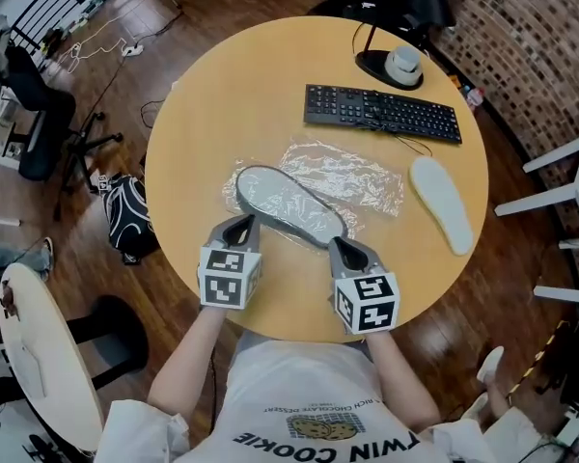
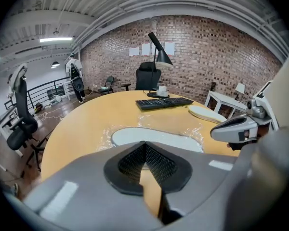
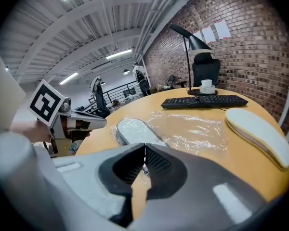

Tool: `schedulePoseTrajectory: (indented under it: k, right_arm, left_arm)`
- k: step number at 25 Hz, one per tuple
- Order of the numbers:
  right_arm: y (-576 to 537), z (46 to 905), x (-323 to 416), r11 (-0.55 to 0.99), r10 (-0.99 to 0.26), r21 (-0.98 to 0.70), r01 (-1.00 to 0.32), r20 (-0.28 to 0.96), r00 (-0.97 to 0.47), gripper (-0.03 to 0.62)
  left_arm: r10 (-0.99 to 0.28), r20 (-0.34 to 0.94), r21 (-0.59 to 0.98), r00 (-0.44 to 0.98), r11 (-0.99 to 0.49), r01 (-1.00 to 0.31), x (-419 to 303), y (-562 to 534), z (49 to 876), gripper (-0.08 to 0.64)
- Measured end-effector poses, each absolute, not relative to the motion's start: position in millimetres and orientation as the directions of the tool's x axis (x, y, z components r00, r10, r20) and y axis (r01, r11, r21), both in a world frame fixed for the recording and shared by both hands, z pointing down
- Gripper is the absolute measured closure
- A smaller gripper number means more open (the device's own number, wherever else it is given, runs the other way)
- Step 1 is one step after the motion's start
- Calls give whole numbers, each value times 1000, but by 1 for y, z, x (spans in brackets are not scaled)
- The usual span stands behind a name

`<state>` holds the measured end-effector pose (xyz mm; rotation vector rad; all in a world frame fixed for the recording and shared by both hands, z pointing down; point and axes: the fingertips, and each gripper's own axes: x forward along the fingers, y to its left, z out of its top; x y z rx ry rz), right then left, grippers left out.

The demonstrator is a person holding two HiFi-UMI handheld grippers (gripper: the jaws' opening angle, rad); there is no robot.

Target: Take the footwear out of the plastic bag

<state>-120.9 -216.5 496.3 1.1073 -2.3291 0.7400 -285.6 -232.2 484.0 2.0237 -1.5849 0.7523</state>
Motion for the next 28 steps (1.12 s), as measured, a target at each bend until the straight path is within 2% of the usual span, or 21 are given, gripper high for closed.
schedulePoseTrajectory:
  k: [7, 14, 28]
  right_arm:
    - [-231, 505, -120, 476, -580, -248, -844, 633, -513, 591]
    - [-237, 520, -101, 406, -597, -254, -878, 654, -465, 591]
    - [-232, 548, -84, 292, -533, -462, -837, 648, -544, 580]
  left_arm:
    - [-699, 697, -30, 161, -252, -967, -340, -273, 509, 554]
    - [-664, 733, -68, 147, -287, -955, -357, -300, 534, 554]
    - [-598, 797, -145, 81, -320, -936, -378, -302, 572, 554]
